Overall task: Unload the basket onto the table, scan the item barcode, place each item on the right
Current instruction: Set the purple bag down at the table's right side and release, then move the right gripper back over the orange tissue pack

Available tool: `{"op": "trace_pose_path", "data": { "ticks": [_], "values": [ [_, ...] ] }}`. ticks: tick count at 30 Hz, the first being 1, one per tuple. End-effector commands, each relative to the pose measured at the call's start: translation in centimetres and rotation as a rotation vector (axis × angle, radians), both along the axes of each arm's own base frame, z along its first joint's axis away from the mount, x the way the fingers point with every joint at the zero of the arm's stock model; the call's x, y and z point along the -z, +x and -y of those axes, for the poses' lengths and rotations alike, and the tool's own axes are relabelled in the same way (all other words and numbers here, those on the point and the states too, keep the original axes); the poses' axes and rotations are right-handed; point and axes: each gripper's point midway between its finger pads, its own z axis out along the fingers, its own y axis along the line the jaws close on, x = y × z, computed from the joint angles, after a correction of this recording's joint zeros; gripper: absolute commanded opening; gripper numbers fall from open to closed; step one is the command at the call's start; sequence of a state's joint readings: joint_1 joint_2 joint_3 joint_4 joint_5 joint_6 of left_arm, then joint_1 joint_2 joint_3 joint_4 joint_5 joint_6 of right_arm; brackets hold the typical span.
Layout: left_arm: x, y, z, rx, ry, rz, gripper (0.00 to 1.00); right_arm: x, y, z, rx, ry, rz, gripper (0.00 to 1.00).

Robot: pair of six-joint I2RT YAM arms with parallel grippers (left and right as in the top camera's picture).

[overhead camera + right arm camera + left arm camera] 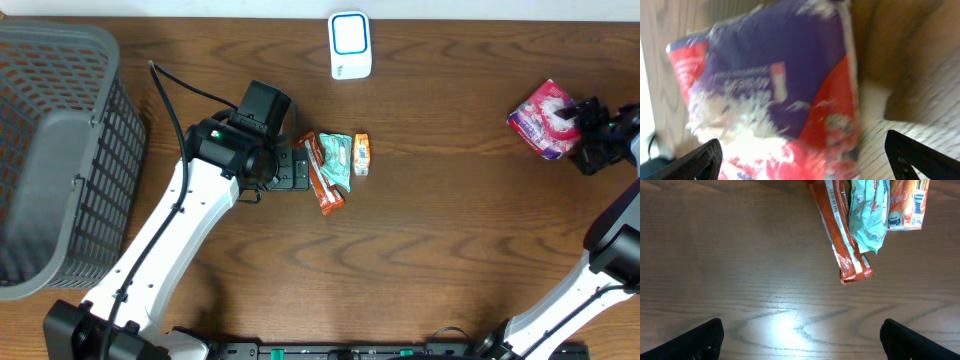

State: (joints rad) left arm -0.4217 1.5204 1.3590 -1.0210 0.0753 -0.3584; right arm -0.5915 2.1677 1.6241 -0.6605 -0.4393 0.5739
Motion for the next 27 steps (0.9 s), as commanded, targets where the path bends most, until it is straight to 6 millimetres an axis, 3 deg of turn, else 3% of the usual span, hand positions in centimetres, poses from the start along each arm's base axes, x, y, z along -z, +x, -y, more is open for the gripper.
{"op": "trace_pose_path", "data": {
  "ticks": [1,3,9,10,11,14,17,27],
  "values": [
    [0.2,0.0,-0.1,0.010,0.015,-0.003,1.00,-4.5,1.1,-1.3,-0.065,0.014,0.119,0.99],
    [0.2,0.0,-0.1,0.010,0.015,-0.003,1.00,-6.7,1.2,-1.3,-0.064,-0.018,0.154,0.99],
    [0.2,0.0,-0.1,0.010,0.015,-0.003,1.00,-16.5,0.7,-1.8,-0.084,-0.192,0.317,0.99],
    [0.2,0.0,-0.1,0.010,0.015,-0.003,1.00,-19.4,0.4,-2.9,-0.130,-0.248,0.373,0.99],
    [0.2,0.0,-0.1,0.010,0.015,-0.003,1.00,-20.7,0.3,-3.7,-0.160,-0.276,0.399,0.99],
    [0.2,0.0,-0.1,0.010,0.015,-0.003,1.00,-22.8,0.0,-6.5,-0.240,-0.312,0.433,0.99],
    [0.2,0.0,-0.1,0.010,0.015,-0.003,1.00,-22.5,0.0,-11.0,-0.336,-0.269,0.415,0.99],
    [0.2,0.0,-0.1,0.010,0.015,-0.003,1.00,-17.8,-1.9,-25.7,-0.691,-0.104,0.259,0.99]
  ]
}}
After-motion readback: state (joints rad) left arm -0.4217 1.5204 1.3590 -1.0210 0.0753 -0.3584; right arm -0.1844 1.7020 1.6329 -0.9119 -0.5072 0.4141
